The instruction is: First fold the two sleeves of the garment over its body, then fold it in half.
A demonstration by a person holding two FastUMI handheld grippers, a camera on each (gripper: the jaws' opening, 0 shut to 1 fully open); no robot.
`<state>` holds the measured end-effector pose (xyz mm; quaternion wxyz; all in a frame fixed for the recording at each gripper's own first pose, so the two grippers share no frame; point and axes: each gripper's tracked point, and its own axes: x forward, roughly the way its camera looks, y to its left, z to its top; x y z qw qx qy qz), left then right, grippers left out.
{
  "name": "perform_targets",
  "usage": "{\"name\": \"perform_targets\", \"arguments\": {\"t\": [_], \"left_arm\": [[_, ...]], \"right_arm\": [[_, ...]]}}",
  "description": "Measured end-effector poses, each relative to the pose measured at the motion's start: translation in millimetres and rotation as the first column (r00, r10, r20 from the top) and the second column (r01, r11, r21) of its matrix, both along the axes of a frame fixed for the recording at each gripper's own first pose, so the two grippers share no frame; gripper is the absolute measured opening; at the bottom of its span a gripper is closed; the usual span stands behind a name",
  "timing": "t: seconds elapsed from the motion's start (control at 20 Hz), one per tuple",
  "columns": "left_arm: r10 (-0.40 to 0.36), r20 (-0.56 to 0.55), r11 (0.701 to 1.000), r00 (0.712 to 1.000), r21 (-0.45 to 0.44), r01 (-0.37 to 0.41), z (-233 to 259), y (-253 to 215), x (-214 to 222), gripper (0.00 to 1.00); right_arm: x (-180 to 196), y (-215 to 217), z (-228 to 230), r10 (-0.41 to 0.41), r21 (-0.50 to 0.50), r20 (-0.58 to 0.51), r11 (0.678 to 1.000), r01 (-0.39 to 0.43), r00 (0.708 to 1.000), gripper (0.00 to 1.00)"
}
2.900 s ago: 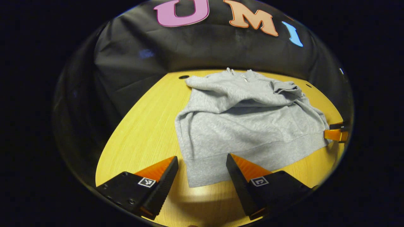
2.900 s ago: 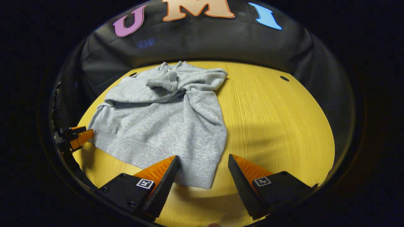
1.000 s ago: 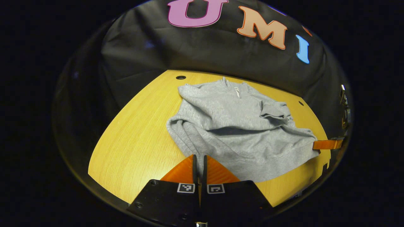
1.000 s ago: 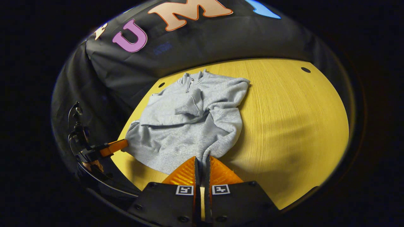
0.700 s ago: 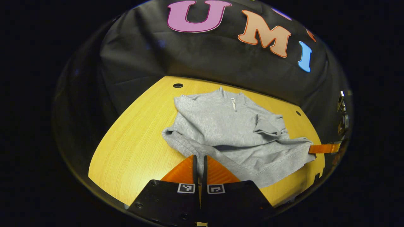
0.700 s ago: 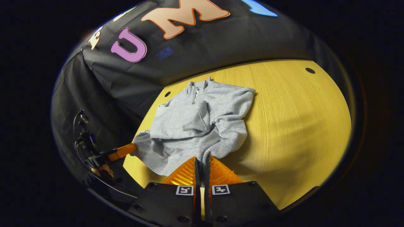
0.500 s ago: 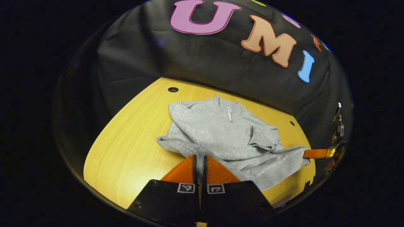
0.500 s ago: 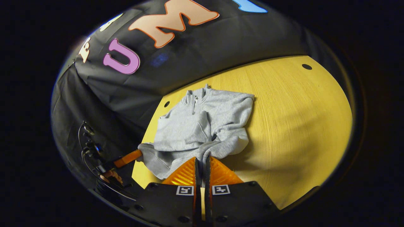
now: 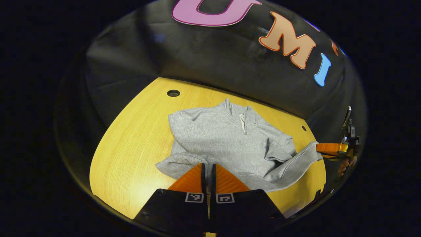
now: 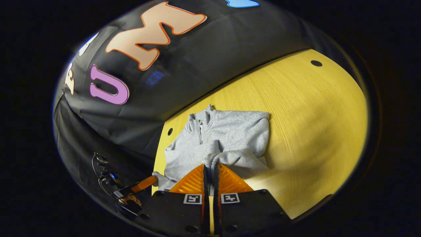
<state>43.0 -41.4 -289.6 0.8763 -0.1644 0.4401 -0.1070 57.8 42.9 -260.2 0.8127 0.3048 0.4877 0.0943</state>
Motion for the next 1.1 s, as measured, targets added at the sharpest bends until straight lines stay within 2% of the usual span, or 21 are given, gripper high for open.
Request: {"name": "perform_targets", "arguments": {"t": [0.2, 0.4, 0.55, 0.6, 0.65, 0.7, 0.75, 0.8, 0.85, 0.9, 0.95, 1.0, 1.1], "left_arm": [[0.035, -0.064, 0.997, 0.997, -0.061, -0.039, -19.4, 8.6, 19.4, 0.0], [0.075, -0.187, 0.981, 0.98, -0.165, -0.106, -42.7, 9.1, 31.4, 0.0], [0.069, -0.204, 0.979, 0.977, -0.173, -0.105, -46.2, 13.7, 38.6, 0.02], [0.07, -0.181, 0.983, 0.981, -0.154, -0.099, -44.8, 18.1, 42.6, 0.12], [0.072, -0.145, 0.986, 0.987, -0.136, -0.092, -41.4, 22.3, 50.8, 0.12], [0.074, -0.107, 0.988, 0.992, -0.13, -0.088, -38.0, 25.0, 58.6, 0.34], [0.083, -0.065, 0.988, 0.994, -0.127, -0.091, -32.4, 26.5, 68.0, 0.55], [0.093, -0.021, 0.987, 0.995, -0.127, -0.095, -25.9, 28.2, 76.7, 0.77], [0.105, 0.021, 0.988, 0.994, -0.119, -0.102, -20.3, 31.8, 84.8, 0.81], [0.117, 0.064, 0.989, 0.991, -0.1, -0.11, -16.8, 36.4, 92.8, 0.91], [0.125, 0.109, 0.99, 0.986, -0.086, -0.116, -8.1, 41.6, 96.7, 0.95], [0.126, 0.151, 0.991, 0.98, -0.07, -0.117, 0.7, 46.2, 101.2, 0.95], [0.122, 0.232, 0.992, 0.965, -0.044, -0.115, 21.4, 51.6, 107.5, 0.96]], "right_arm": [[17.1, -5.9, -41.1, -0.079, -0.023, -0.047, 0.997, 0.078, 0.996, 0.06], [14.3, -14.0, -67.1, -0.157, -0.061, -0.102, 0.987, 0.151, 0.982, 0.07], [25.0, -5.7, -78.0, -0.2, -0.057, -0.137, 0.979, 0.194, 0.97, 0.07], [28.4, -5.5, -76.1, -0.213, -0.06, -0.124, 0.976, 0.207, 0.969, 0.1], [32.0, -4.9, -69.8, -0.227, -0.055, -0.101, 0.973, 0.223, 0.969, 0.13], [39.9, -5.0, -68.9, -0.249, -0.054, -0.069, 0.968, 0.246, 0.966, 0.13], [46.1, -7.4, -56.2, -0.265, -0.047, -0.029, 0.964, 0.264, 0.964, 0.22], [54.4, -9.2, -49.5, -0.28, -0.05, 0.016, 0.958, 0.281, 0.96, 0.6], [57.5, -17.9, -39.5, -0.296, -0.077, 0.063, 0.951, 0.3, 0.953, 0.8], [59.7, -22.9, -30.9, -0.302, -0.098, 0.105, 0.945, 0.313, 0.947, 1.0], [59.8, -27.6, -22.8, -0.311, -0.125, 0.141, 0.936, 0.329, 0.94, 1.0], [59.2, -31.5, -11.4, -0.313, -0.143, 0.18, 0.93, 0.34, 0.932, 0.92], [57.9, -34.5, 9.8, -0.295, -0.177, 0.267, 0.921, 0.348, 0.917, 0.92]]}}
